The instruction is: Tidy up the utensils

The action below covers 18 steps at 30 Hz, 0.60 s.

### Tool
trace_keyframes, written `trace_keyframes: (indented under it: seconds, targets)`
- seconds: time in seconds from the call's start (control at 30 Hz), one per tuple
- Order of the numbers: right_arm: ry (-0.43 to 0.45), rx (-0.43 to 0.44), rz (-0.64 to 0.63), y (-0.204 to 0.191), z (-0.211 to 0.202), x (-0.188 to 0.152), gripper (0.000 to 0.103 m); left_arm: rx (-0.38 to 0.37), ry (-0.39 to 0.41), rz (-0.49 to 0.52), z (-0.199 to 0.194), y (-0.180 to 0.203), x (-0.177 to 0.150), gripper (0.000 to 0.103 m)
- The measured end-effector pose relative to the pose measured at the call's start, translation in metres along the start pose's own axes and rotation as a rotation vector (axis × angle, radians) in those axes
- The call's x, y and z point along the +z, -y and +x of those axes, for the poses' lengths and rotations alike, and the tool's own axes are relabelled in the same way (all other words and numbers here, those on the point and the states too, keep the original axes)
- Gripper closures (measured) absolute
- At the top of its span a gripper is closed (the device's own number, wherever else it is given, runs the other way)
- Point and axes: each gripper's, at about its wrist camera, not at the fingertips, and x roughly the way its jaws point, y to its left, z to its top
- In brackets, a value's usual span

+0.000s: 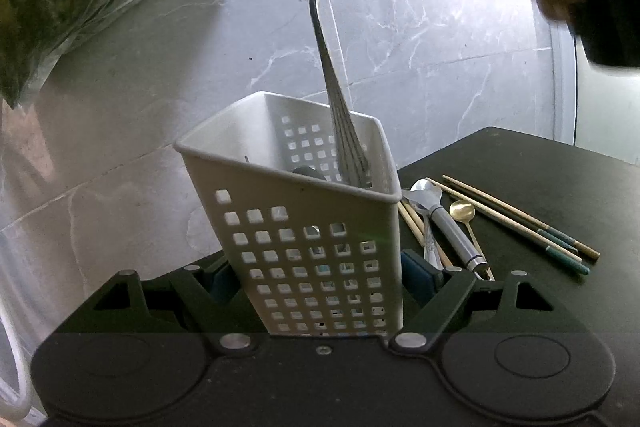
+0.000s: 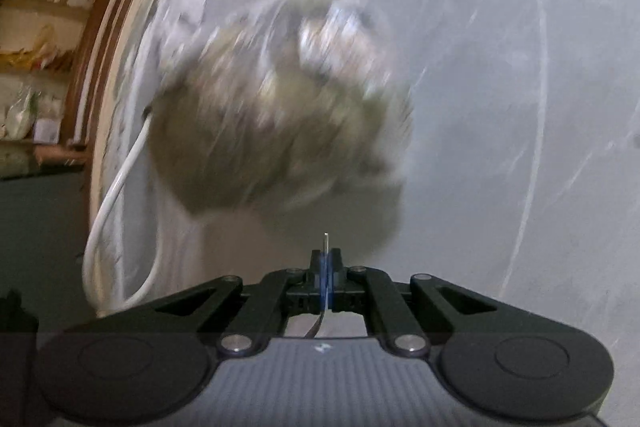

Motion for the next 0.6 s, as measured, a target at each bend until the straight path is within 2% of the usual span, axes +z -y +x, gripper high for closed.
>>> trace_keyframes:
  seconds: [0.17,0.3,0.4,0.47,0.5,0.57,0.6]
  targets:
    - [-0.081,0.043,0.004,-0.019,0.013,-0.026,0.101,-0.001,0.002,0.0,0.0,0.0,-0.001,0.02]
    - [-0.116,0.06,0.017,-0.025,0.008,-0.038,0.1,0.001,0.002,0.001,0.0,0.0,-0.001,0.02]
    - [-0.114,0.072,0.041,-0.023,0.001,-0.041,0.086,0.002,0.001,0.002,0.0,0.0,-0.001,0.02]
    - [-0.106,0.074,0.052,-0.018,-0.004,-0.038,0.071,0.0,-0.002,0.001,0.001,0.0,0.0,0.02]
    - [-0.102,0.068,0.056,-0.014,-0.007,-0.037,0.067,0.001,-0.003,0.001,0.0,0.0,0.0,0.02]
    - [-0.108,0.048,0.096,0.007,-0.019,-0.037,0.056,0.004,-0.004,-0.001,0.0,0.0,0.001,0.02]
    - [-0.129,0.026,0.126,0.021,-0.024,-0.041,0.054,0.005,-0.004,-0.002,0.0,0.001,0.001,0.02]
